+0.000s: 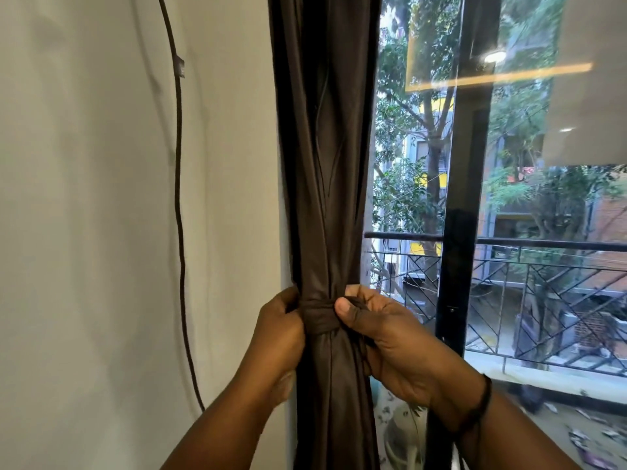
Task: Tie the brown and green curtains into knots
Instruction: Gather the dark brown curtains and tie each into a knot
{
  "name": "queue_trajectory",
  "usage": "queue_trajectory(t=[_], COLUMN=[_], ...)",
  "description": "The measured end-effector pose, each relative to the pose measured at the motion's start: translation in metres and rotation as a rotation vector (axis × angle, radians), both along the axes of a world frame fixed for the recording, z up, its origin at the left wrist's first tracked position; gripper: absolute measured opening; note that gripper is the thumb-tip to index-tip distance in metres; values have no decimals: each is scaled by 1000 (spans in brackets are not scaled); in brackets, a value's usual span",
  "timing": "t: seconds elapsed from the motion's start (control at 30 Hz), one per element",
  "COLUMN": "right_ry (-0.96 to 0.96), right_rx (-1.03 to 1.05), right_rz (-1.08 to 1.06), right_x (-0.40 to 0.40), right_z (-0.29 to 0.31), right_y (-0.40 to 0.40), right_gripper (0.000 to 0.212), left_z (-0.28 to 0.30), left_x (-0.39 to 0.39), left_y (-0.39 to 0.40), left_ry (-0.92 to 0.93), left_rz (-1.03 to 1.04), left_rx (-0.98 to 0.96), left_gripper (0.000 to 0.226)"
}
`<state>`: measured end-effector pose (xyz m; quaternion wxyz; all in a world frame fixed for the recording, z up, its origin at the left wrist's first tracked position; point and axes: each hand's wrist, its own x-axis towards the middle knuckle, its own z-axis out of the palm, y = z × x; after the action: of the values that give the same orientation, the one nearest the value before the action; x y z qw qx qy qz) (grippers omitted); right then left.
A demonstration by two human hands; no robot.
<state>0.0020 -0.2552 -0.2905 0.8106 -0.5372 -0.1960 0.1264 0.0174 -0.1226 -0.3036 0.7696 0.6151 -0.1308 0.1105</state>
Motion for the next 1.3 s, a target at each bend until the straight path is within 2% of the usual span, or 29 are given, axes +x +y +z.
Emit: queue_trajectory(t=[0.03, 0.1, 0.17, 0.2, 0.27, 0.33, 0.4, 0.43, 0.5, 0.6, 0.67, 0.73, 0.83, 0.87, 0.93, 0.97, 1.0, 1.03, 1.07, 1.1, 1.17, 1.3], right_ry=[-3, -6, 15, 31, 36, 53, 91, 84, -96, -587, -679, -746, -923, -901, -738, -663, -648, -668, -708, -746, -721, -539], right_rx=[-2, 0, 18, 23, -12, -69, -152, -225, -498, -953, -1025, -1019, -950, -911, -813, -781, -784, -827, -879, -931, -954, -769], right_rz=[18, 20, 12, 17, 63, 115, 110, 83, -77, -526, -706, -838, -995, -934, -651, -535, -507, -547, -616, -659, -623, -493], right_x=[-3, -7, -9, -10, -12, -14, -17, -20, -27, -41, -50, -49, -36, -34, -34, -33, -33, -32, -31, -33, -34, -33], right_z=[-1, -7, -10, -10, -7, -3, 1, 3, 4, 6, 11, 10, 9, 10, 13, 12, 10, 6, 4, 3, 4, 15], right_y=[2, 10, 18, 21, 23, 23, 23, 23, 19, 5, -2, -5, -9, -11, -7, -5, -3, 0, 3, 6, 9, 4], right_gripper=[27, 38, 42, 40, 31, 25, 21, 20, 20, 36, 41, 37, 35, 30, 12, 9, 12, 16, 17, 17, 12, 6], left_z=[0, -5, -5, -3, -2, 11, 11, 12, 10, 7, 8, 8, 9, 11, 14, 11, 11, 10, 10, 12, 16, 21], left_x=[-9, -24, -34, -38, -28, -27, -14, -11, 0, 2, 2, 1, 0, -4, -9, -6, -8, -8, -9, -12, -16, -19], left_y=[-3, -8, -7, -5, 5, 8, 20, 19, 23, 28, 28, 31, 37, 38, 35, 37, 38, 38, 42, 44, 50, 58], left_ry=[76, 111, 16, -20, 10, -45, -177, -166, 27, 14, 106, 186, 187, 168, 47, -24, -78, -34, 12, -27, -33, 49], left_rz=[-124, -307, -418, -469, -555, -592, -520, -552, -702, -540, -502, -523, -612, -648, -860, -912, -862, -908, -858, -778, -651, -727], left_rx=[-140, -393, -541, -548, -485, -302, -262, -250, -294, -220, -201, -216, -228, -223, -289, -297, -239, -158, -46, 47, 182, 208], left_gripper=[11, 36, 62, 76, 84, 71, 58, 56, 61, 64, 62, 65, 67, 65, 55, 51, 50, 50, 49, 47, 44, 37])
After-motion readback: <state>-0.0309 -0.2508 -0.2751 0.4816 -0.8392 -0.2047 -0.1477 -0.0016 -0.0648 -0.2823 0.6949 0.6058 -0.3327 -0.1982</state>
